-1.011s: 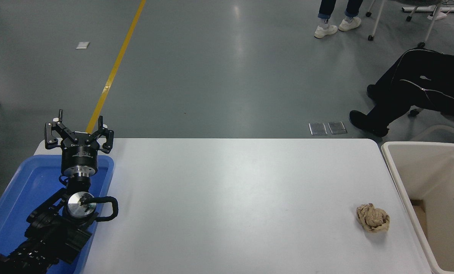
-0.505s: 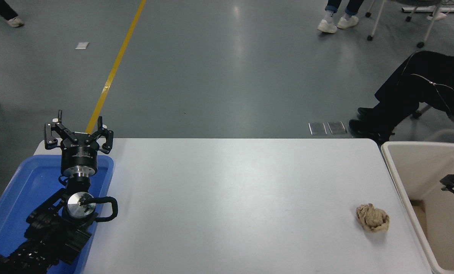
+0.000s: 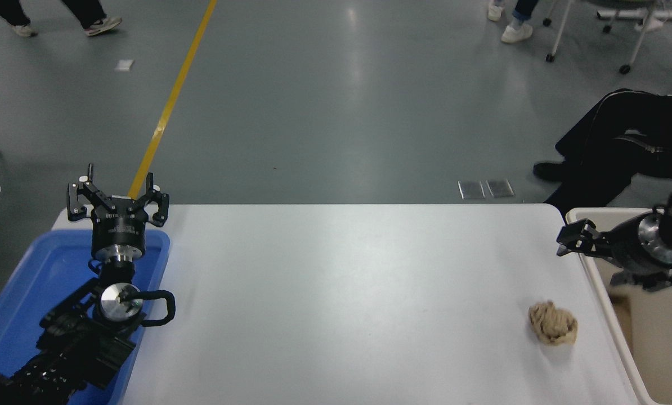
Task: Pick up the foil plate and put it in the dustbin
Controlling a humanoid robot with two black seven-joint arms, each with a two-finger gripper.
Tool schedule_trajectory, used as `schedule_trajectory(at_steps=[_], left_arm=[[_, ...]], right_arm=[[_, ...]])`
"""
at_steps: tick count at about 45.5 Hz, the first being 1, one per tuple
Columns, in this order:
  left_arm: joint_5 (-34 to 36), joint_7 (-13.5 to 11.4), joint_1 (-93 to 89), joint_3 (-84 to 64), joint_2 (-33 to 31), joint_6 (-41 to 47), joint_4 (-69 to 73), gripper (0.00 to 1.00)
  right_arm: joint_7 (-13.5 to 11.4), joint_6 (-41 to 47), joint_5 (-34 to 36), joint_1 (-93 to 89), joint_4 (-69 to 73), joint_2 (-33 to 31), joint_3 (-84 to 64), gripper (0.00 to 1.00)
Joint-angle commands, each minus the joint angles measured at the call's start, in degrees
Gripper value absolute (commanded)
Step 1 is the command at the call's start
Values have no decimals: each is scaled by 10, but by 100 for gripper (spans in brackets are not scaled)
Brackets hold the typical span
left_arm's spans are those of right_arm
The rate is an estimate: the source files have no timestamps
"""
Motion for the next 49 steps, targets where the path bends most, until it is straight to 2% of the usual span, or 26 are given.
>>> schedule_trajectory(at_steps=[1,22,49], left_arm=[[0,0,0,0,1,0,0,99],[0,0,1,0,0,0,0,99],[0,0,1,0,1,0,0,99]], right_arm=[[0,87,82,149,60,56,-22,100],[0,101,107,202,64,97,-15,100],[0,141,111,196,61,106,18,100]])
